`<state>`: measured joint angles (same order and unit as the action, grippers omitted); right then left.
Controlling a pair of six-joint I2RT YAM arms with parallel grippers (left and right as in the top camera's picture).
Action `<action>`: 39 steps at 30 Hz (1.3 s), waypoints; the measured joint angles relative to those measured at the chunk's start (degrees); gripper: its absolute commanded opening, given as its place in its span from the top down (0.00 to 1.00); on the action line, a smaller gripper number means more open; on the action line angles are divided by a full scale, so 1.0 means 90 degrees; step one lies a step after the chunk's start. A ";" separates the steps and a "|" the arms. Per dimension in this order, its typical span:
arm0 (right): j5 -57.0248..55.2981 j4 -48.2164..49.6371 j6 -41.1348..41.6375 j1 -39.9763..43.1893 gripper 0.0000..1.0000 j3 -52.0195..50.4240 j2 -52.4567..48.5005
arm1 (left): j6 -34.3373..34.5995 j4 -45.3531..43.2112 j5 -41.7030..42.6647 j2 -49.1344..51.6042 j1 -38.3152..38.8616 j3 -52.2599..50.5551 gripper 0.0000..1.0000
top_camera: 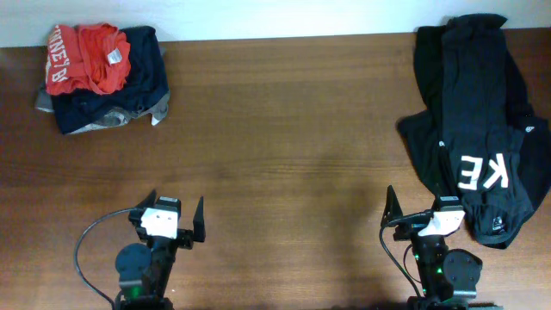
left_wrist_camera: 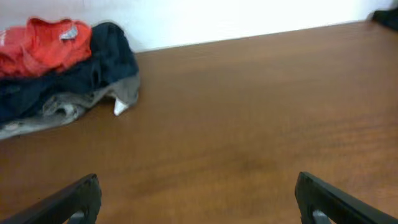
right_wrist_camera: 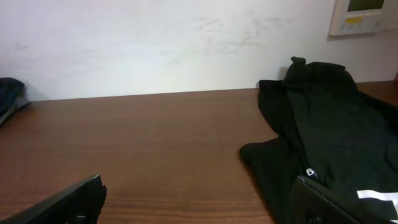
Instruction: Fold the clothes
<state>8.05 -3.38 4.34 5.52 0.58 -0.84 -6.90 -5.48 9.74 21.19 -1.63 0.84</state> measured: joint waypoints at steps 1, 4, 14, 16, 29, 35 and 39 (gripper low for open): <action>0.0000 0.0000 -0.0005 0.0000 0.01 0.0000 0.0000 | 0.0000 0.0209 -0.0022 -0.0151 0.0002 -0.0002 0.01; 0.0000 0.0000 -0.0005 0.0000 0.01 0.0000 0.0000 | 0.0000 0.0641 -0.0068 -0.0537 0.0002 -0.0012 0.01; 0.0000 0.0000 -0.0002 0.0000 0.01 0.0000 0.0000 | 0.0000 0.1010 -0.0175 -0.1360 0.0002 -0.0015 0.01; 0.0000 0.0000 -0.0007 0.0000 0.01 0.0000 0.0000 | 0.0000 0.1013 -0.0185 -0.1467 0.0000 -0.0015 0.01; 0.0000 0.0000 -0.0010 0.0000 0.01 0.0000 0.0000 | 0.0000 0.1010 -0.0189 -0.2256 0.0000 -0.0015 0.01; 0.0000 -0.0002 -0.0007 0.0000 0.01 0.0000 0.0000 | 0.0000 0.1013 -0.0187 -0.2256 0.0000 -0.0015 0.01; 0.0000 0.0000 -0.0005 0.0000 0.01 0.0000 0.0000 | 0.0000 0.1013 -0.0189 -0.2256 0.0000 -0.0015 0.01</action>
<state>8.05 -3.38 4.29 5.52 0.58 -0.84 -6.90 3.64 8.03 0.89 -1.63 0.71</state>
